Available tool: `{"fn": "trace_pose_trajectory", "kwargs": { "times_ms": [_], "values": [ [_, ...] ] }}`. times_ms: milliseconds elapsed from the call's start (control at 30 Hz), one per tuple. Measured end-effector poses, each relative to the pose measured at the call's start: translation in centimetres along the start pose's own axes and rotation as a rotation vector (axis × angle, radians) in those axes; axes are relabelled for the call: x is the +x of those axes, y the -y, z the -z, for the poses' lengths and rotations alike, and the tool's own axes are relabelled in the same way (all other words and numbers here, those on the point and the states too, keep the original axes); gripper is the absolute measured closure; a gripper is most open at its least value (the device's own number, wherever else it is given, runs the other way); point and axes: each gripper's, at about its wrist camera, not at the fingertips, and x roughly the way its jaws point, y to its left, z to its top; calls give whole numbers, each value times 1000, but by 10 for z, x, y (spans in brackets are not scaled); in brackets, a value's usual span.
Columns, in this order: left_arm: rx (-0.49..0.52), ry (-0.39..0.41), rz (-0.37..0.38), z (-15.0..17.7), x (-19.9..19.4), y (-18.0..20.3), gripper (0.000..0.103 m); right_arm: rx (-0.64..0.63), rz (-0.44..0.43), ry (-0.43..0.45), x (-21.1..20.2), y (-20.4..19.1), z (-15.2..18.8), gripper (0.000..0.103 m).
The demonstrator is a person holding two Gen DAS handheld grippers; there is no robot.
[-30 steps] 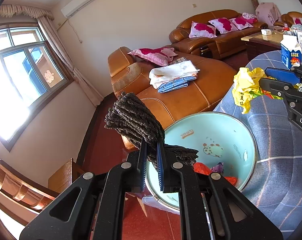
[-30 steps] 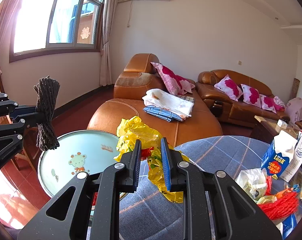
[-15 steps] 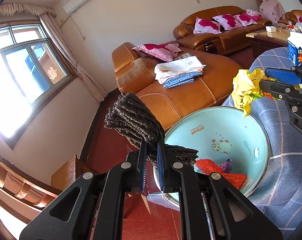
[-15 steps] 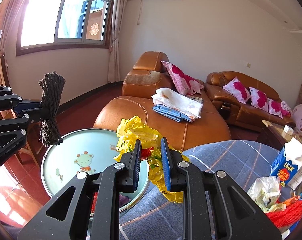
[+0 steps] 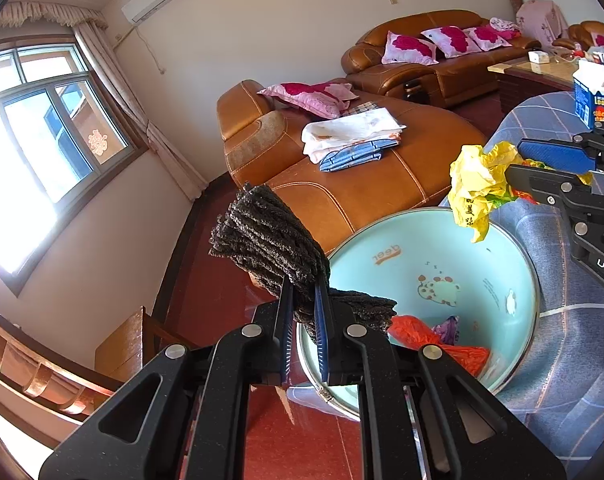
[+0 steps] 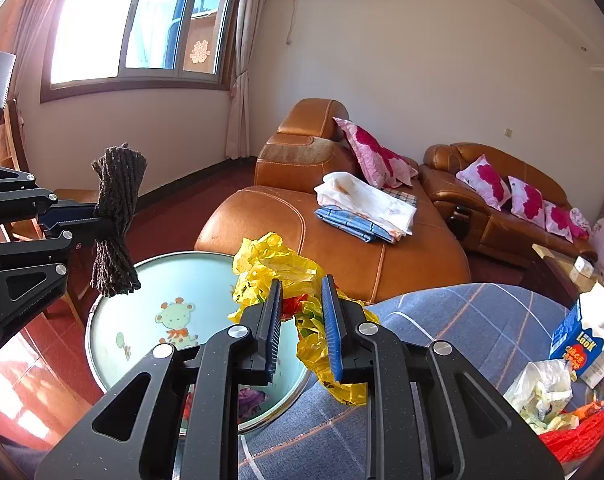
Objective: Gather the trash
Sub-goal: 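Open both grippers to drop the scrubber and yellow wrapper into the bin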
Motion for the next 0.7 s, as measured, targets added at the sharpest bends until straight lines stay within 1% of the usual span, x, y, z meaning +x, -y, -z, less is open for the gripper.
{"fn": "trace_pose_trajectory", "kwargs": {
  "times_ms": [267,367,400,433,467,500,600,700],
  "values": [
    [3,-4,18,1,4,2,89,-13,-17,-17,3,-4,-2,81],
    [1,-6,27,0,5,4,86,-9,-17,-23,4,-3,-2,76],
    [2,-6,26,0,6,4,84,-7,-16,-22,4,-3,-1,76],
    [1,-5,25,0,6,5,75,-5,-16,-22,4,-3,-1,76],
    [0,-1,23,0,7,5,64,-2,-15,-23,4,-3,-1,76],
    [1,2,20,0,7,6,61,0,-13,-23,4,-2,0,75],
    [1,2,22,0,7,7,59,3,-8,-21,4,-2,0,71],
    [6,3,19,0,6,8,57,3,-3,-22,5,-2,1,70]
  ]
}}
